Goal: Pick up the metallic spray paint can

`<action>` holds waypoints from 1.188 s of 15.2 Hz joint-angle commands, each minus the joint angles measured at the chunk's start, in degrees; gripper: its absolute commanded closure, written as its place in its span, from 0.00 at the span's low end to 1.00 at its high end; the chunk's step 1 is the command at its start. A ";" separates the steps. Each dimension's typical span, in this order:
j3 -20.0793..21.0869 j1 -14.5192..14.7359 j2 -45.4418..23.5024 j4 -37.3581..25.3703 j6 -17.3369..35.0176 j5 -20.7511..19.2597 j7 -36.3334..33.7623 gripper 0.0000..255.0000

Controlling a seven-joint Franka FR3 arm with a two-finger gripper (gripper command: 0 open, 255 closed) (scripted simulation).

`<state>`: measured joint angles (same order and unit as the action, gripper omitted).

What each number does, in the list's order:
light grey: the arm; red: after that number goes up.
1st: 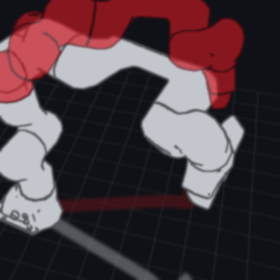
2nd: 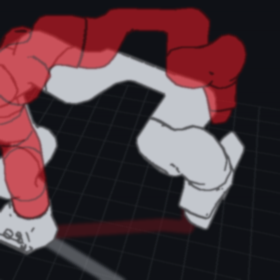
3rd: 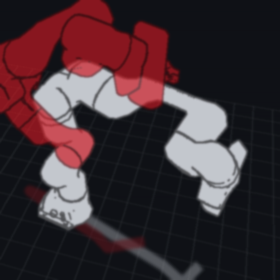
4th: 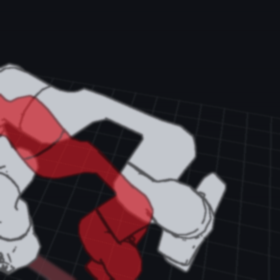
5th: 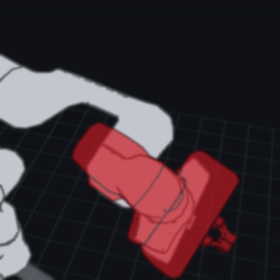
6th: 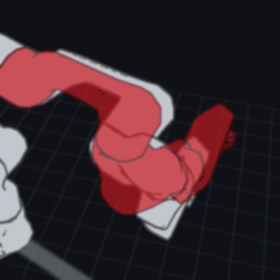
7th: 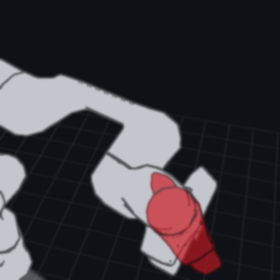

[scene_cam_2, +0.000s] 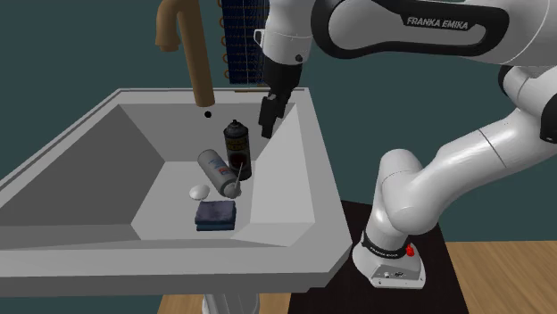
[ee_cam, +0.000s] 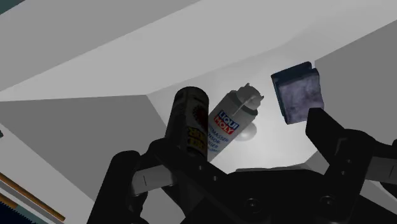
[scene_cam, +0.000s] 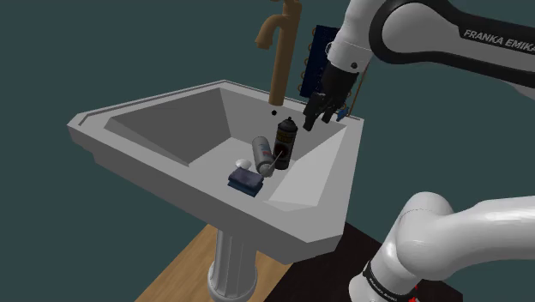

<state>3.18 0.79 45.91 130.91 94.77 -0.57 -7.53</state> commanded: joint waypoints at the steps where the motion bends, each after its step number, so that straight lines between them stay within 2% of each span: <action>1: 0.00 0.00 0.00 0.00 0.00 0.00 0.00 0.00; 8: -13.45 4.86 0.29 9.68 19.71 -3.84 24.61 0.00; 13: -25.11 11.36 -5.23 10.43 32.54 -3.28 43.66 0.00; 18: -26.37 11.72 -5.78 13.21 36.14 -3.39 45.00 0.00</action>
<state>-22.82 12.46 40.31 143.51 130.01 -3.92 37.06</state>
